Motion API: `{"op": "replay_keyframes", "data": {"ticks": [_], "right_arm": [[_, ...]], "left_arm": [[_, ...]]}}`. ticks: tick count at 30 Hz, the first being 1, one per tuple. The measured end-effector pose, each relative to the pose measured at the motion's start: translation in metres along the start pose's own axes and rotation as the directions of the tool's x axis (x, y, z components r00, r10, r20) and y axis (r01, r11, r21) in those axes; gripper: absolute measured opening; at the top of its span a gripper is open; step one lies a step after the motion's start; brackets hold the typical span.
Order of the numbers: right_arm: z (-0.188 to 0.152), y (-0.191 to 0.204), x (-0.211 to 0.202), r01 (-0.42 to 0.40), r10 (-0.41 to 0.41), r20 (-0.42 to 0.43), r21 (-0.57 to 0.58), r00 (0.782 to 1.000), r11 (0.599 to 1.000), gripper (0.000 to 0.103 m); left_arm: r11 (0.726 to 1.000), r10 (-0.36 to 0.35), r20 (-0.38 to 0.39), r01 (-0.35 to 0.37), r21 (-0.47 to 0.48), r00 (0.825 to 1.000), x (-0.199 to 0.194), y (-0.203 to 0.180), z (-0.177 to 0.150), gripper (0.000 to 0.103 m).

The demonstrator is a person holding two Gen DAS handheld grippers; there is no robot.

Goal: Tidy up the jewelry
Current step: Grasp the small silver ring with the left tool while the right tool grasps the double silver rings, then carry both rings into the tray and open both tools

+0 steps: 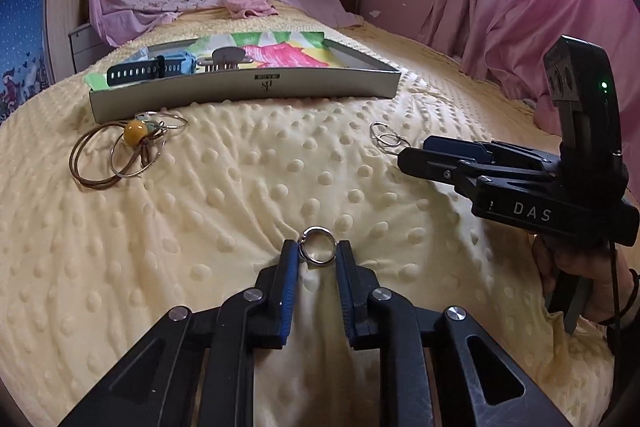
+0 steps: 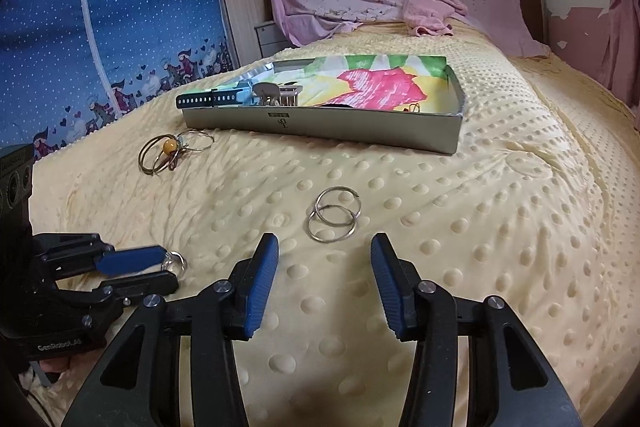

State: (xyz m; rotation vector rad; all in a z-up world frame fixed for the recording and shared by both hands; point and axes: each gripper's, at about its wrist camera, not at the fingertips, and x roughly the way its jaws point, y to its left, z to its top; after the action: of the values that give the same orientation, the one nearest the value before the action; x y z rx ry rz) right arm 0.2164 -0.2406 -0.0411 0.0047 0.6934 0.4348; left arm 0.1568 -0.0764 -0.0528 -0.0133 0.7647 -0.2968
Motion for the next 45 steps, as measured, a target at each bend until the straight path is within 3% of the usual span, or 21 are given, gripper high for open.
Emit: {"op": "replay_keyframes", "data": {"ticks": [5,6,7,10,14,18,26,32,45], "right_arm": [[0.006,0.0,0.018,-0.007,0.007,-0.036,0.002,0.999,1.0,0.043],[0.007,0.0,0.02,-0.009,0.01,-0.04,0.004,0.999,1.0,0.043],[0.008,-0.001,0.022,-0.014,0.014,-0.041,0.008,0.999,1.0,0.043],[0.011,-0.001,0.029,-0.023,0.023,-0.046,0.016,0.999,1.0,0.042],[0.011,-0.002,0.035,-0.035,0.036,-0.051,0.026,0.998,0.999,0.038],[0.011,-0.006,0.037,-0.046,0.049,-0.046,0.049,0.998,0.998,0.028],[0.009,0.0,0.031,-0.068,0.069,-0.013,0.022,0.998,0.997,0.027],[0.013,0.0,0.023,-0.069,0.069,0.015,0.01,0.998,0.998,0.027],[0.061,-0.026,0.013,-0.052,0.05,0.138,0.006,0.989,0.999,0.027]], "left_arm": [[1.0,0.004,-0.009,-0.004,0.006,1.0,0.009,0.002,0.006,0.018],[1.0,0.008,-0.011,-0.008,0.007,1.0,0.012,0.002,0.009,0.009],[1.0,0.021,-0.017,-0.021,0.005,1.0,0.016,0.003,0.012,0.007],[1.0,0.003,-0.02,-0.003,-0.018,1.0,0.022,0.009,0.018,0.007],[1.0,-0.009,-0.018,0.009,-0.027,1.0,0.028,0.012,0.023,0.007],[0.998,-0.03,-0.008,0.029,-0.052,1.0,0.029,0.016,0.027,0.006],[0.999,-0.017,0.026,0.018,-0.04,1.0,0.023,0.012,0.042,0.006],[0.995,-0.031,0.047,0.036,-0.095,0.998,0.025,0.017,0.061,0.006],[0.989,-0.027,0.12,0.044,-0.14,0.992,0.049,0.022,0.132,0.006]]}}
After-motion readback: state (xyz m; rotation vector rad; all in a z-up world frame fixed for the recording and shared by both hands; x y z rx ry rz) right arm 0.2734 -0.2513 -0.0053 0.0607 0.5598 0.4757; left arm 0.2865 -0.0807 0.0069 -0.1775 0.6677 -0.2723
